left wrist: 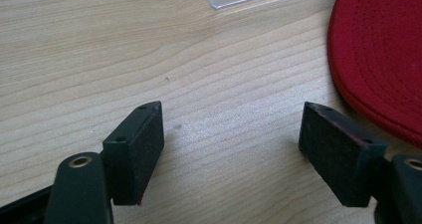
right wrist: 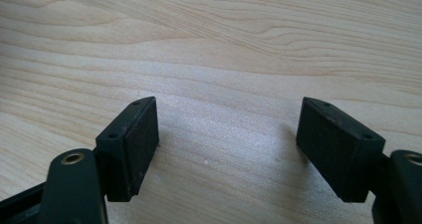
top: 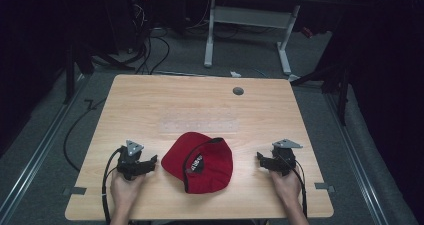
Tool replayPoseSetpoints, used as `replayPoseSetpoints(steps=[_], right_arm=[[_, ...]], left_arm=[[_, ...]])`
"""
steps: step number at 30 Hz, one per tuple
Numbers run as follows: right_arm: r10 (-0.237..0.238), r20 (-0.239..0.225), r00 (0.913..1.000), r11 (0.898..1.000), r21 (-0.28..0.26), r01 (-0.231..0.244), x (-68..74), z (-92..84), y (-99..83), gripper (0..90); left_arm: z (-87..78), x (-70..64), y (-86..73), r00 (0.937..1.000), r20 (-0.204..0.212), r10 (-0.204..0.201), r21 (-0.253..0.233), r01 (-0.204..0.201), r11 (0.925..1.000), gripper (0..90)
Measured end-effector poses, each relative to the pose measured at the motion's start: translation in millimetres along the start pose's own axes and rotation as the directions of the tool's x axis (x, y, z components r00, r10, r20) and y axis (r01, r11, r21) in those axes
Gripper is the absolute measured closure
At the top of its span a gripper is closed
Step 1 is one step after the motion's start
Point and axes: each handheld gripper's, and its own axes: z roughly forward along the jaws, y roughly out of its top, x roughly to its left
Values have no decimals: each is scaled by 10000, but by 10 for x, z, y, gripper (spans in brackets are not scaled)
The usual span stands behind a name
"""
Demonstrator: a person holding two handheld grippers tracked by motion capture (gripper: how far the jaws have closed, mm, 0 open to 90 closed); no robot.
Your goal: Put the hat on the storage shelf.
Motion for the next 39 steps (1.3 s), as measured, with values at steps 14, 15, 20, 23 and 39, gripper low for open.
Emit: replayPoseSetpoints(steps=[14,15,20,23,39], right_arm=[[110,7,9999,9999,-11,-110,-8,-6,-1,278],[110,7,9999,9999,-11,-110,-8,-6,-1,278],[168,128,9998,9998,-82,-167,-8,-15,-10,312],[156,130,9998,9998,-83,-155,-9,-15,-11,314],[306,-240,9992,9990,-324,-314,-9,-102,-15,424]], left_arm=[[-1,0,1,10000,-5,-15,2,15,10000,261],[-1,0,1,10000,-5,-19,0,19,10000,261],[0,-1,1,10000,-17,-38,-9,38,10000,261],[0,-1,1,10000,-21,-40,-11,40,10000,261],[0,-2,0,10000,-32,-39,-14,39,10000,261]])
